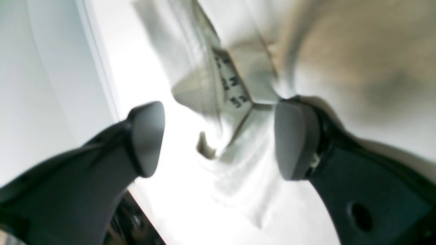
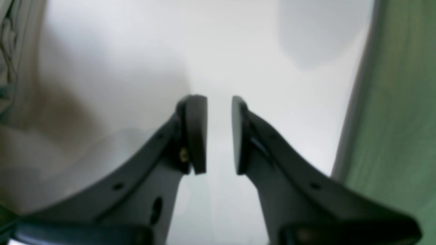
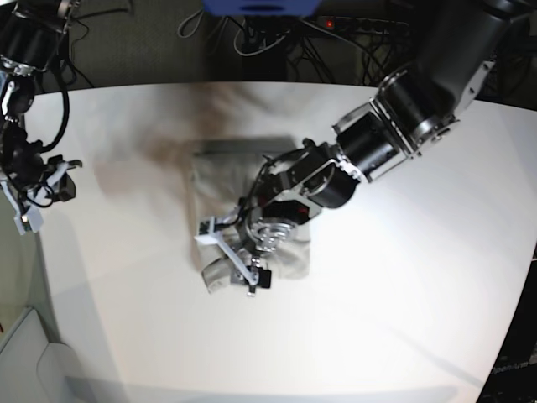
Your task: Layout the t-shirt on the table in an organized manner, then fold the t-shirt properly
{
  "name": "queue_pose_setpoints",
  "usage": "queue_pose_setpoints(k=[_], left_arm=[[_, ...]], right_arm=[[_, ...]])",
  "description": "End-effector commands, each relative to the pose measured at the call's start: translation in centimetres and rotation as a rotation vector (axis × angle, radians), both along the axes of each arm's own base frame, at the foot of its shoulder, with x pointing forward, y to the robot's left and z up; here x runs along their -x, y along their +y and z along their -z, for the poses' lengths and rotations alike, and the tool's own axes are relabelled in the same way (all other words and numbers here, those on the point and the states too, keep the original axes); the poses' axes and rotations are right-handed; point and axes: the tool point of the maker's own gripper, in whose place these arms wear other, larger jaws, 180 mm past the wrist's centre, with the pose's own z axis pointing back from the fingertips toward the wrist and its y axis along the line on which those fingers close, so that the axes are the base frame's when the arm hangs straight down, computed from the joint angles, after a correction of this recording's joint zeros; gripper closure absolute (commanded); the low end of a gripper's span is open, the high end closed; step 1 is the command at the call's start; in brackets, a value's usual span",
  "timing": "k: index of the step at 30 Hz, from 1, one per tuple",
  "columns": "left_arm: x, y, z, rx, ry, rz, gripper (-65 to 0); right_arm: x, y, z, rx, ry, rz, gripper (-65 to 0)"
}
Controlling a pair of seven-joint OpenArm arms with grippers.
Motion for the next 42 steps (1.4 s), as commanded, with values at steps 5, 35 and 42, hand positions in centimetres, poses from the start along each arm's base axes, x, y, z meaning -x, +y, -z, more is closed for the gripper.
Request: queue_pose_setpoints(k=[5, 35, 42], left_arm=[[-3.0, -0.2, -7.7, 0.235, -0.125, -0.099, -49.1], [10.6, 37.8, -8.6, 0.526, -0.318, -1.267, 0.0], [13.0, 38.1, -8.0, 0.472, -0.283, -1.318, 0.0]], right_arm=[[-1.1, -0.3, -1.7, 0.004, -0.063, -0.004, -11.3], [-2.3, 22.4, -2.1, -0.25, -0.129, -0.383, -11.0], [1.6, 24.5, 1.5, -0.342, -0.071, -0.391, -11.0]])
